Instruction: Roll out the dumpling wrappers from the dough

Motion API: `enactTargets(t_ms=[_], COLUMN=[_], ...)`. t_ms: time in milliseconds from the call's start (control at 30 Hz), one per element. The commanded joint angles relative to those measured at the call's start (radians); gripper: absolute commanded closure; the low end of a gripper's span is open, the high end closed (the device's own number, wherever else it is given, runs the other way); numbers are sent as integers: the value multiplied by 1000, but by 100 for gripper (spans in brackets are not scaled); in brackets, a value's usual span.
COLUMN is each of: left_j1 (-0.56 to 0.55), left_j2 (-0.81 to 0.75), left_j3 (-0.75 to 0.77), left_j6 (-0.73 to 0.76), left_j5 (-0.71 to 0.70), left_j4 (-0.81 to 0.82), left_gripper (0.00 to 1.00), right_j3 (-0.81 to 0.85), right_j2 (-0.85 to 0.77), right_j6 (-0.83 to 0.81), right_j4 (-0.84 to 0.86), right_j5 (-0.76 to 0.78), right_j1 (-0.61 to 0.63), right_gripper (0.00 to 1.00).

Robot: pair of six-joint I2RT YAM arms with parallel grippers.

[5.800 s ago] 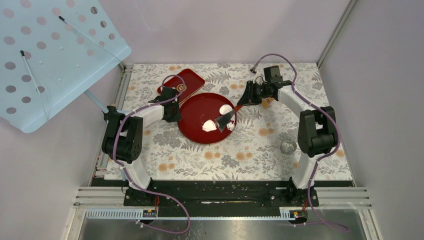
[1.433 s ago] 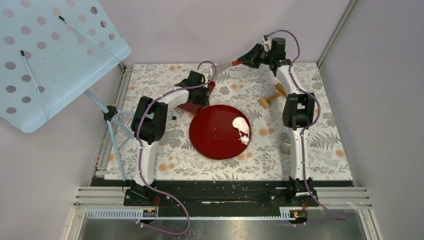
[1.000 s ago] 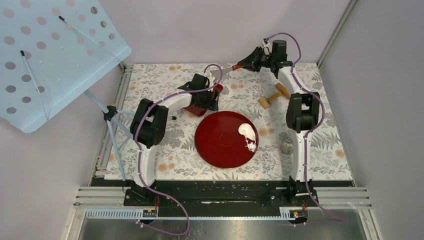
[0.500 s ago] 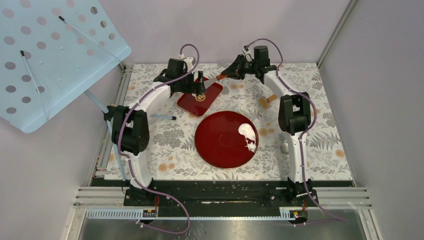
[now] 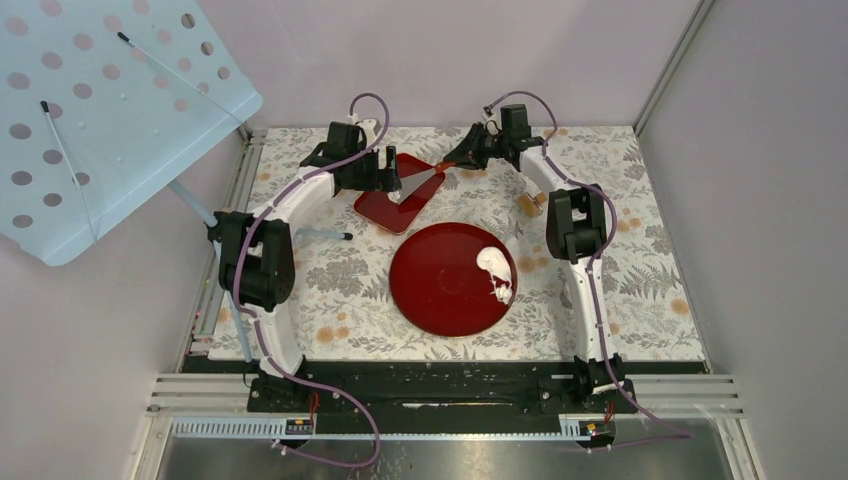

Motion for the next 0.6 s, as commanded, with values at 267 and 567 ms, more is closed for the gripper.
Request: enactTargets(t_ms=[267, 567], left_j1=[3, 4], left_j2=[-22, 13], left_j3=[-28, -41], left_j6=[-3, -19], left_j5=[-13, -34], left_j4=[47, 47], left_gripper=[8, 8], right_j3=[88, 116], right_j2=[-26, -66], right_j6=[-186, -312], right_j4=[-132, -213], right_j5=[82, 126], right_j1=[-7, -8], right_gripper=[100, 100])
